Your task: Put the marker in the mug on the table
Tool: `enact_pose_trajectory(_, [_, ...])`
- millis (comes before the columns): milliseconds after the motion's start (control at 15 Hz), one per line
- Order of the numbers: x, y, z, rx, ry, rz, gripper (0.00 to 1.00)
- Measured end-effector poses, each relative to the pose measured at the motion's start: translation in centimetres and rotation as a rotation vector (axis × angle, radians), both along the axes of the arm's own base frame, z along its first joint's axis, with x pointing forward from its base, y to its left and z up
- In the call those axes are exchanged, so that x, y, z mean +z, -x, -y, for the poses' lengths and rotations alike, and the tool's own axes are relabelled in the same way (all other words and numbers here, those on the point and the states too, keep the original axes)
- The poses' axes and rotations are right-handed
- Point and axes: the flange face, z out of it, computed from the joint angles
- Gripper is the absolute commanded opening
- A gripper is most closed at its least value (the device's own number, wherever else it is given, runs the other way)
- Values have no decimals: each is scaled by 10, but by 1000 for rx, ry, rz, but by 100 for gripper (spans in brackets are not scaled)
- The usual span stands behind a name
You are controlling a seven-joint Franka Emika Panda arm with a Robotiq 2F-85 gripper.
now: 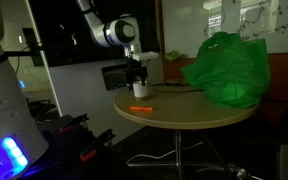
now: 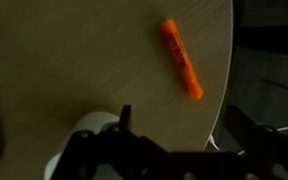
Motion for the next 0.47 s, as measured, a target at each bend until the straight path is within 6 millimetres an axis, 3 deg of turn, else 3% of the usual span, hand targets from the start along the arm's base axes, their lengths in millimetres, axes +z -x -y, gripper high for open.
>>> enact_pose_trajectory(467, [82, 7, 6, -88, -39, -58, 100])
